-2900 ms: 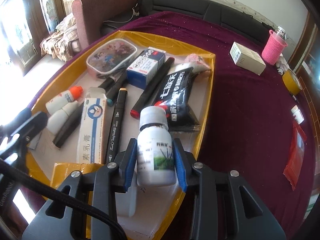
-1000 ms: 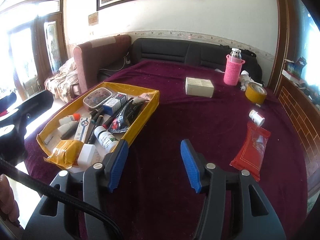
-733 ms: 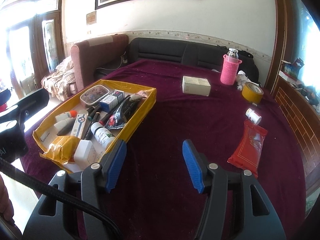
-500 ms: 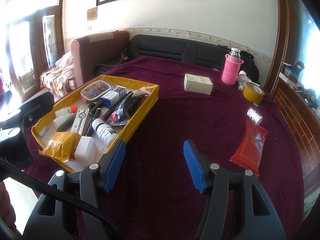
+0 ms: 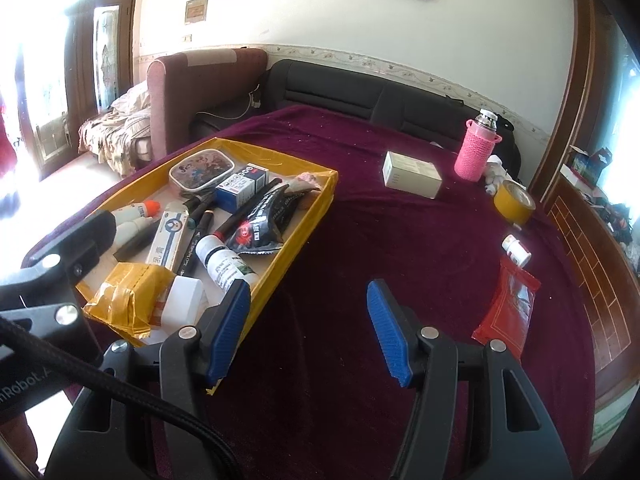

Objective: Organize objects

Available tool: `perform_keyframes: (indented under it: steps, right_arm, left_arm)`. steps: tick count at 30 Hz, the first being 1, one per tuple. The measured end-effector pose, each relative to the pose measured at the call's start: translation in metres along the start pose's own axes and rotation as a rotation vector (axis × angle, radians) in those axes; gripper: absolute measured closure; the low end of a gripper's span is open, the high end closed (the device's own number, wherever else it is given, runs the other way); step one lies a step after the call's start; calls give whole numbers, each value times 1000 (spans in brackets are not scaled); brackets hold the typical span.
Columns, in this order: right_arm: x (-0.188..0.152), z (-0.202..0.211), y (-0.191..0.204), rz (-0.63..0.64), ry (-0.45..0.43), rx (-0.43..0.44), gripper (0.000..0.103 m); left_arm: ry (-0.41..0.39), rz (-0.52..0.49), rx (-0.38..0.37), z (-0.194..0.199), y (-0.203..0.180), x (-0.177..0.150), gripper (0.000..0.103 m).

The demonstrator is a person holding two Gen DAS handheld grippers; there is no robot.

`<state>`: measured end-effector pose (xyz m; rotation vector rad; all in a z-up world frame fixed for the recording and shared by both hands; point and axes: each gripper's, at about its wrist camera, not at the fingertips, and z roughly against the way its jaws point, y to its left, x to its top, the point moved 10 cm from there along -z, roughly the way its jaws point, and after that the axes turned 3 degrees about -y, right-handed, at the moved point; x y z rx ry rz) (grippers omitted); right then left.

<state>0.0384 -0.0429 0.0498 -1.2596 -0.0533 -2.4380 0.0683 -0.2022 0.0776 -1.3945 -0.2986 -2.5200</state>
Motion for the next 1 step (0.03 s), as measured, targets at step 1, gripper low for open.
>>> perform_keyframes:
  steps: [1]
  right_arm:
    - [0,-1,1,2,1,-1,43]
  left_arm:
    - [3,3,-2,-1,0,0,1]
